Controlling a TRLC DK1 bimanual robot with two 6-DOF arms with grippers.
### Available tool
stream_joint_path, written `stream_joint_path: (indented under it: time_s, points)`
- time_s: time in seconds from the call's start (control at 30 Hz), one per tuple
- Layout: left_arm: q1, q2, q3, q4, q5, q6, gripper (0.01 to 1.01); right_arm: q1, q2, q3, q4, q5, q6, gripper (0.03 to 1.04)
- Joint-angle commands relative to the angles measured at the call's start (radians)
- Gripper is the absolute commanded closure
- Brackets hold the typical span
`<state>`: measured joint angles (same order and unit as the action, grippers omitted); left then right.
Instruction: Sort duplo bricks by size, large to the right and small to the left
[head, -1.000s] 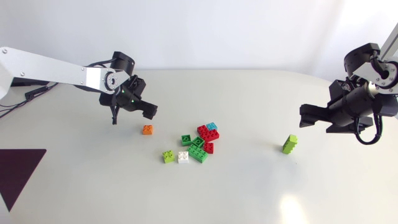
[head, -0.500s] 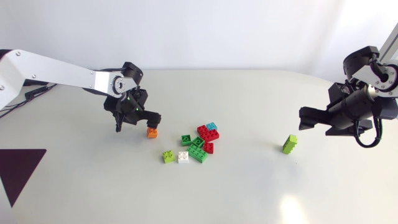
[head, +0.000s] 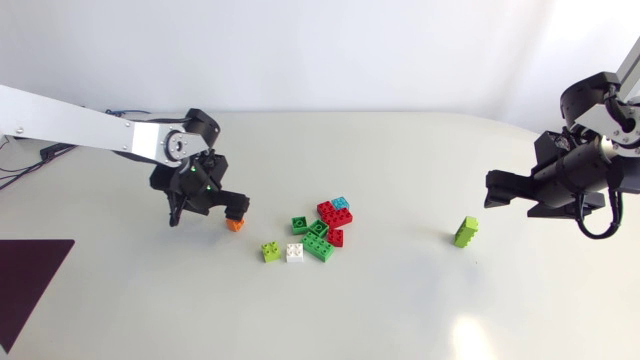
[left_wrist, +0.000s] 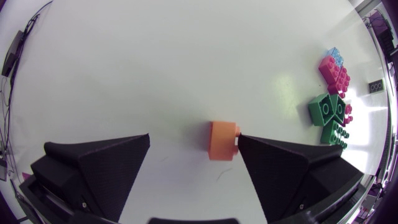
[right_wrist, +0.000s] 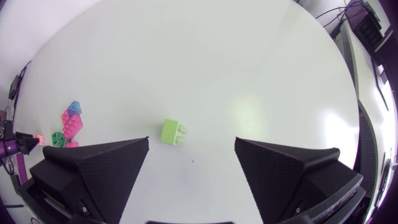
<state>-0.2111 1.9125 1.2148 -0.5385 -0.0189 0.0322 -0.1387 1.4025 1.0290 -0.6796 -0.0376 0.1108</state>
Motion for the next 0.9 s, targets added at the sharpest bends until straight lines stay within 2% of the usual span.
stream_joint_path:
  time_s: [0.0, 0.17, 0.27, 0.33, 0.47, 0.6, 0.87]
  points:
    - [0.033, -0.113, -0.081, 0.0, 0.004, -0.003, 0.043, -0.007, -0.045, -0.026, -0.026, -0.013, -0.014, 0.07]
    - [0.07, -0.267, -0.19, -0.002, 0.004, 0.026, 0.043, 0.01, -0.088, -0.015, -0.052, -0.022, -0.011, 0.07]
    - [0.073, -0.263, -0.167, -0.008, 0.005, 0.043, 0.043, 0.013, -0.083, -0.018, -0.052, -0.027, -0.002, 0.07]
    - [0.045, -0.256, -0.147, -0.031, 0.03, 0.071, 0.043, 0.014, -0.091, -0.033, -0.052, -0.033, 0.0, 0.07]
    - [-0.007, -0.239, -0.126, -0.057, 0.086, 0.181, 0.043, 0.004, -0.103, -0.044, -0.049, -0.036, -0.014, 0.07]
    - [-0.016, -0.205, -0.115, -0.074, 0.126, 0.299, 0.043, -0.001, -0.105, -0.03, -0.055, -0.039, -0.02, 0.07]
    - [0.067, -0.066, -0.001, -0.08, 0.145, 0.472, 0.043, 0.002, -0.094, -0.033, -0.051, -0.039, -0.019, 0.07]
